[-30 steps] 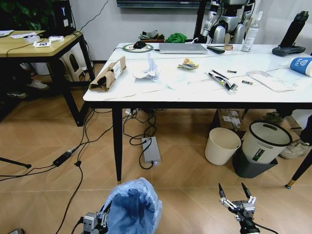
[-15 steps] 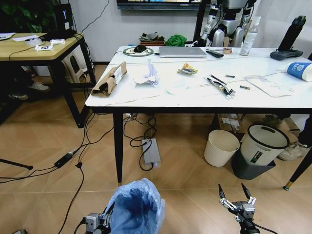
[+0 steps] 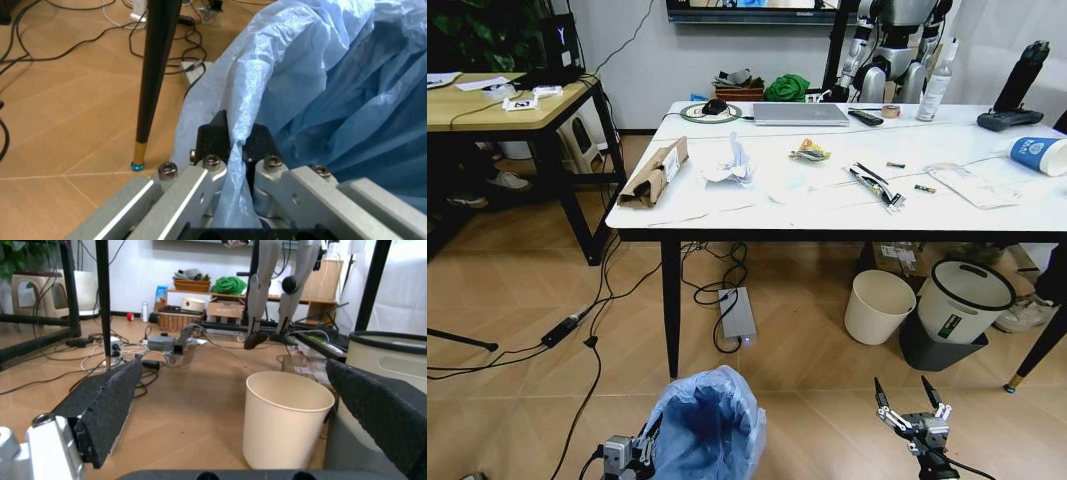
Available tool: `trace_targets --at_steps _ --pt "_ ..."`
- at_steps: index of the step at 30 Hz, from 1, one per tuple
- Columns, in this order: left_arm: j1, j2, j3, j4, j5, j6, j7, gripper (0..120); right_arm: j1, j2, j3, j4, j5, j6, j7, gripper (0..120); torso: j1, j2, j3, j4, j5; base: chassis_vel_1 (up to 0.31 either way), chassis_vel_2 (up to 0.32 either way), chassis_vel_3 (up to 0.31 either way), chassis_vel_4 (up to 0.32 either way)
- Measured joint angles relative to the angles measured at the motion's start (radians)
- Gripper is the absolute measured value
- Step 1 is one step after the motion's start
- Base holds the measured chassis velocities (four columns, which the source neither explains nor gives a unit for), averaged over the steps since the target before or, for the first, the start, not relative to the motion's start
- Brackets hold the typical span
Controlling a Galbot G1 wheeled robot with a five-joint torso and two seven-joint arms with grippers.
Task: Pick up the trash bin and place the trash from the table into it.
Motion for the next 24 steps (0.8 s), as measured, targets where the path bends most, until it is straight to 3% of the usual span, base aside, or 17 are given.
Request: trace_targets --at_steps 24 --pt "0.005 -0.002 0.006 -0.001 -0.008 0.002 0.003 0 -0.003 0.0 -0.002 -0.003 0.0 0.006 -0.002 100 0.037 0.099 0.063 0.0 0.0 0.0 0.0 0.0 0.0"
